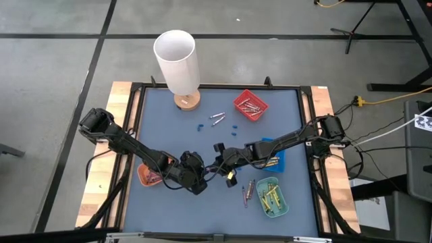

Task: Sort crayons
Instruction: Put the violet crayon into the orange bin

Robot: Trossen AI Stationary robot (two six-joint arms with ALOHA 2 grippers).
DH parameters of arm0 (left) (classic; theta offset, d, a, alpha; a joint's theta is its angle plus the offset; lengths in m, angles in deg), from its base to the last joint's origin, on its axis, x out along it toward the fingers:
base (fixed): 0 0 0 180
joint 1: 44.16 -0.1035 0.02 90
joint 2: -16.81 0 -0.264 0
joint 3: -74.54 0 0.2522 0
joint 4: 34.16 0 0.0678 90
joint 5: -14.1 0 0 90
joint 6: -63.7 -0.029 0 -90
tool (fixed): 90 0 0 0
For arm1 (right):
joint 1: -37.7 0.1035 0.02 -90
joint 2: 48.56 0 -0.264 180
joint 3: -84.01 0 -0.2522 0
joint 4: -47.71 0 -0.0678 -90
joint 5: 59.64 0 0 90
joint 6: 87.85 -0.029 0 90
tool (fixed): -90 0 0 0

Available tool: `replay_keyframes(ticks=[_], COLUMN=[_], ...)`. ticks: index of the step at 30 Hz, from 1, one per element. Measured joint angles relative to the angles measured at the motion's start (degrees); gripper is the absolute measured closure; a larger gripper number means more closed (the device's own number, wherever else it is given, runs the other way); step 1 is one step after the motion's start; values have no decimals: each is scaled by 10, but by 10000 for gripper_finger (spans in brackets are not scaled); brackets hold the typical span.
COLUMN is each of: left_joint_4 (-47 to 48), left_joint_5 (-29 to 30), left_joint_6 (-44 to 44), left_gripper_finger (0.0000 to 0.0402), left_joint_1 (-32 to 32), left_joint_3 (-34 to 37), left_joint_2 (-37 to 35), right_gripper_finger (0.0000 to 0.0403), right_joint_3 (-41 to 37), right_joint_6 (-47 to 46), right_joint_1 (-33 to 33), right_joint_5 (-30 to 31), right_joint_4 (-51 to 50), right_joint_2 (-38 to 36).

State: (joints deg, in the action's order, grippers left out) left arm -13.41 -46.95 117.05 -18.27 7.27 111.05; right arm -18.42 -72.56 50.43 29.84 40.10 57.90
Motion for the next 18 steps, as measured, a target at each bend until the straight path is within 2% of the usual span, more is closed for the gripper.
replay_keyframes(ticks=[7, 11, 18], left_joint_4=[20, 74, 147], left_joint_5=[-9, -61, -109], left_joint_6=[-1, 1, 1], left_gripper_finger=[387, 387, 387], left_joint_1=[0, 0, 2], left_joint_3=[0, 0, 0], left_joint_2=[-5, -32, -103], right_gripper_finger=[285, 279, 279], right_joint_3=[0, 0, 0], right_joint_6=[0, 0, 0], right_joint_1=[0, 0, 0], right_joint_5=[3, 3, 3], right_joint_4=[0, 0, -1], right_joint_2=[0, 0, 0])
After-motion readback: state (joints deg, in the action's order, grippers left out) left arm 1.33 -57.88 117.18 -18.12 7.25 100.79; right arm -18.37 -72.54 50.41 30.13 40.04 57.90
